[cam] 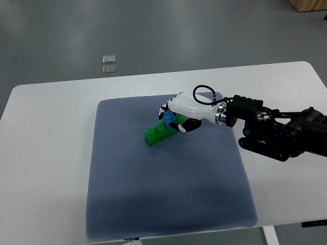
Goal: Stack blue block on green block with right hand
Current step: 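Lower the blue block onto the green block's studs and press, then open the right hand and withdraw it away from the blocks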
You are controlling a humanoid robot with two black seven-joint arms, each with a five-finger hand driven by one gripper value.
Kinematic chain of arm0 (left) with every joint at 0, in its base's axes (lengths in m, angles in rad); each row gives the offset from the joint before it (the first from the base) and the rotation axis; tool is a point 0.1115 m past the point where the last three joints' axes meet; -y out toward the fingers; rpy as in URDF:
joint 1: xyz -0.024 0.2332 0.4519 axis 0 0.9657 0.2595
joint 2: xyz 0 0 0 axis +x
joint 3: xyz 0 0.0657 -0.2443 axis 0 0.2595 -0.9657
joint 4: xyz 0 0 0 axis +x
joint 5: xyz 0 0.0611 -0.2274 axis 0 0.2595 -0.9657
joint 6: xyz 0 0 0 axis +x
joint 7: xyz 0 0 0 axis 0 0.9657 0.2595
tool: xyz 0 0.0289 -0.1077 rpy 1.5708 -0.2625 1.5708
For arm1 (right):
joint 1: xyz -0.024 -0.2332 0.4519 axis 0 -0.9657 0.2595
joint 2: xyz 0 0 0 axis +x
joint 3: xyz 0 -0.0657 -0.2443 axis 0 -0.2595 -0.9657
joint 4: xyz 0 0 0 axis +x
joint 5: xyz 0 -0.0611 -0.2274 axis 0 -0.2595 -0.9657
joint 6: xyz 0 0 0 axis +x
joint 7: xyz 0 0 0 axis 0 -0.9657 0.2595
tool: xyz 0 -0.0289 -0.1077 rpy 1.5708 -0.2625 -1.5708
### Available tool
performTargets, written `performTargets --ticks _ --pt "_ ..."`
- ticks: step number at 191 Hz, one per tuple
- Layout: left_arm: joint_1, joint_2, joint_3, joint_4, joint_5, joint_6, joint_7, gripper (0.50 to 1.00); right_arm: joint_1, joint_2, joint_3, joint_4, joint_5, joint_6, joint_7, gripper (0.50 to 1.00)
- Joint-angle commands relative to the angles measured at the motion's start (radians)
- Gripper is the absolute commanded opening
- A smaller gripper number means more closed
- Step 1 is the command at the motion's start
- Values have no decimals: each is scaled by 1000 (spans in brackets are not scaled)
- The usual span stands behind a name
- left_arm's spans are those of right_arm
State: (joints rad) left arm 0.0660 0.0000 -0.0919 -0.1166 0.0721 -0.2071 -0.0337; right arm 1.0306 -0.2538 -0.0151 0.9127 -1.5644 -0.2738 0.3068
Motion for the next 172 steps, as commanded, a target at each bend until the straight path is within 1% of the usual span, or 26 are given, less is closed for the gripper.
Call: performTargets --ticks 1,6,19,28,33,49,60,69,100,111,120,128,129,131,132,136,153,172 --pt "0 0 0 0 0 0 0 1000 2 -1 9 0 3 -1 -5 574" --pt "0 0 0 0 0 0 0 1000 2 -1 9 0 3 -1 -5 584" --pt "0 0 0 0 0 0 2 1000 2 -1 9 0 4 -1 -5 645" --pt "0 0 0 0 0 0 0 1000 2 -2 9 2 4 -1 -5 660" --pt "0 0 1 0 0 0 0 1000 2 -2 9 2 6 -1 -3 682" --pt "0 0 0 0 0 0 0 1000 2 -2 9 3 9 -1 0 717" --pt "0 0 0 0 0 0 0 1000 3 -2 9 3 10 -1 0 721" --pt "0 0 0 0 0 0 0 1000 3 -4 9 3 12 -1 0 752" --pt "0 0 0 0 0 0 2 1000 3 -4 9 3 12 -1 2 758" --pt "0 0 0 0 0 0 0 1000 5 -4 9 3 14 1 2 789" --pt "0 0 0 0 0 0 0 1000 6 -4 9 5 15 -1 3 799" --pt "0 0 0 0 0 0 0 1000 8 -7 10 6 18 1 3 834" --pt "0 0 0 0 0 0 0 1000 8 -7 10 8 20 1 3 846" --pt "0 0 0 0 0 0 0 1000 8 -7 10 8 20 1 3 846" --pt "0 0 0 0 0 0 0 1000 9 -7 12 9 20 1 3 858" --pt "0 0 0 0 0 0 0 1000 9 -8 14 11 21 1 5 870" --pt "0 0 0 0 0 0 0 1000 11 -10 14 17 24 4 5 897" --pt "0 0 0 0 0 0 0 1000 12 -13 18 28 29 8 5 901"
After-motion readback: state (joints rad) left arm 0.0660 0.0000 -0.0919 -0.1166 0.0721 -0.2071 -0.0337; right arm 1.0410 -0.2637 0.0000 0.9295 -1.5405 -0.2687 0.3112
